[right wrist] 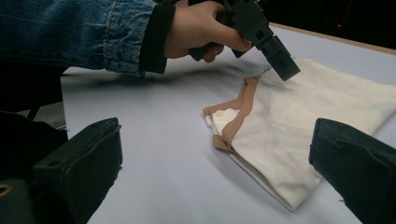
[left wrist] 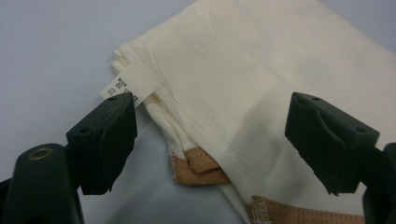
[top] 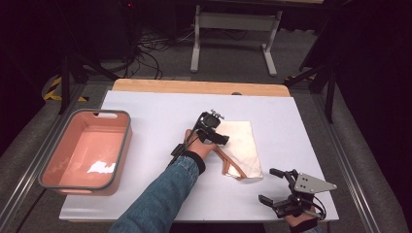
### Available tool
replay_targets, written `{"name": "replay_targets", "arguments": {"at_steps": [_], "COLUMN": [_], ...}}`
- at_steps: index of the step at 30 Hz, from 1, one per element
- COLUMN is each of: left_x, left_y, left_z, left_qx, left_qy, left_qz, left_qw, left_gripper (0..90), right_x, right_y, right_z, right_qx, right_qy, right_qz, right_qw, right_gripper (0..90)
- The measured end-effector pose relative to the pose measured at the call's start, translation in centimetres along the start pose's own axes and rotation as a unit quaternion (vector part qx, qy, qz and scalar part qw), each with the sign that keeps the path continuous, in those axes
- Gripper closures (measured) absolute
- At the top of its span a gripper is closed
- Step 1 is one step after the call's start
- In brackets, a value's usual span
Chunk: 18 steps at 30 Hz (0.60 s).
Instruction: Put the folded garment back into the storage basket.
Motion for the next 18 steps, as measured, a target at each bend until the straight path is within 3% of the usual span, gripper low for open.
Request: {"name": "replay_targets", "arguments": {"at_steps": [8, 14, 18], "left_x": [-0.37, -0.35, -0.26], "left_y": [0.07, -0.17, -0.88], "left_z": [0.23, 0.32, 0.37], "left_qx": [0.004, -0.009, -0.015], "left_qy": [0.012, 0.011, -0.001], "left_qz": [-0.02, -0.033, -0.033], "left_qw": [0.9997, 0.9994, 0.9993], "left_gripper": [22.1, 29.0, 43.2], "right_x": [0.0, -0.06, -0.06], "right_y": [-0.07, -0.13, -0.13], "right_z": [0.07, 0.16, 0.15], "right_qx": [-0.003, -0.006, -0.006], "right_qy": [0.002, 0.006, 0.005], "right_qz": [0.001, 0.002, 0.002], "right_qw": [1.0, 1.0, 1.0], "right_gripper": [3.4, 3.7, 3.6]}}
Point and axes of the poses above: each handheld gripper's, and its own axes: x roughly backward along the jaws, z roughly out of its underside, y roughly to its left, the point moved 8 cm from there along -x, roughly forward along the jaws, and after that the axes turned 3 degrees about -z, right-handed, at the moved point
